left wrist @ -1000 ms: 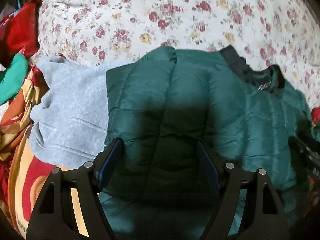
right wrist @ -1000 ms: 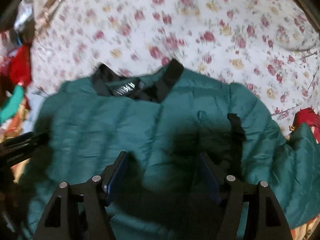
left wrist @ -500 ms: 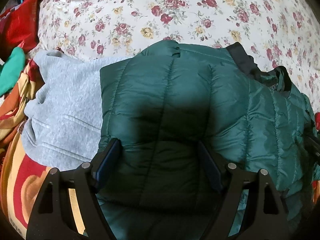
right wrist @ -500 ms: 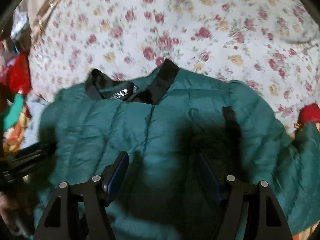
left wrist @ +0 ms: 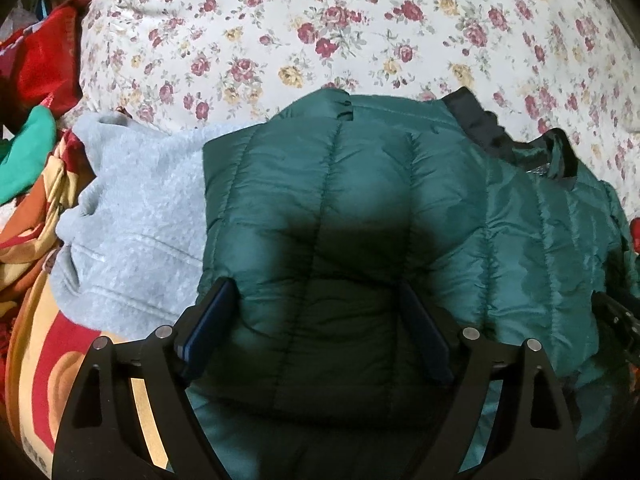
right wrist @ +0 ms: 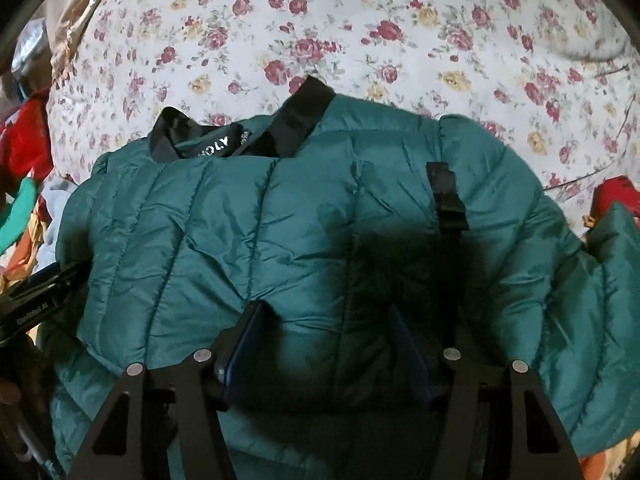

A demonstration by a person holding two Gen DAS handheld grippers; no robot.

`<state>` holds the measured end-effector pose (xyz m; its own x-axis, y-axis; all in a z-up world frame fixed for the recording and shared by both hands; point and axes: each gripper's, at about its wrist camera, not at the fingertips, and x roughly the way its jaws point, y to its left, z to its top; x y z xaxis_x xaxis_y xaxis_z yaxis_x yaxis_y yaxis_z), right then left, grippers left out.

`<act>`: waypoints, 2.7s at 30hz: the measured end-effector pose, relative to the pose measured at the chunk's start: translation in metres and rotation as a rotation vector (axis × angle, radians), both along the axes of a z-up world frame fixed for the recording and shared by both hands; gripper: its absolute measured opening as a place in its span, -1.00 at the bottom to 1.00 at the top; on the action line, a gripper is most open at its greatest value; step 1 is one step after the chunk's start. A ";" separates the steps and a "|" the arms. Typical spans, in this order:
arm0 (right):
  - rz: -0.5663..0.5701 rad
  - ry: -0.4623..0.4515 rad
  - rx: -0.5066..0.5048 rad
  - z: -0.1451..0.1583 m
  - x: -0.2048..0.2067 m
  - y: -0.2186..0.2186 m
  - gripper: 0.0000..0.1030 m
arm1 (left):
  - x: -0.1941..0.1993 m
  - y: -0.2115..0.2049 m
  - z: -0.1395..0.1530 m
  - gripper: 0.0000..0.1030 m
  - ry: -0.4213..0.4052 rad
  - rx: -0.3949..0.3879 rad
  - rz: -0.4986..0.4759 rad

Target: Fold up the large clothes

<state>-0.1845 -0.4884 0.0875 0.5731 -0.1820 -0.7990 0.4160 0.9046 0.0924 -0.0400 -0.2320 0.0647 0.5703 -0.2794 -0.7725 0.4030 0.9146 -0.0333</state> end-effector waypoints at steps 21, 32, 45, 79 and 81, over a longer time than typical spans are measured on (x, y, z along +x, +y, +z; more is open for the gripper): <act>-0.024 -0.039 -0.046 0.042 -0.050 0.042 0.41 | -0.079 -0.006 0.051 0.65 -0.055 -0.044 -0.068; -0.060 -0.048 -0.072 0.053 -0.076 0.037 0.42 | -0.108 -0.019 0.056 0.65 -0.061 -0.044 -0.109; -0.202 -0.041 -0.113 0.061 -0.121 -0.030 0.46 | -0.105 -0.028 0.049 0.65 0.000 -0.079 -0.101; -0.879 -0.218 0.033 0.050 -0.305 -0.297 0.02 | -0.072 -0.020 0.020 0.65 0.048 -0.035 -0.048; -0.851 -0.222 0.035 0.050 -0.304 -0.297 -0.50 | -0.070 -0.020 0.019 0.65 0.046 -0.024 -0.044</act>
<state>-0.4881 -0.7857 0.1380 0.3967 -0.5957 -0.6984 0.9171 0.2907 0.2729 -0.1103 -0.2517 0.0841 0.5211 -0.3220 -0.7904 0.4404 0.8947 -0.0742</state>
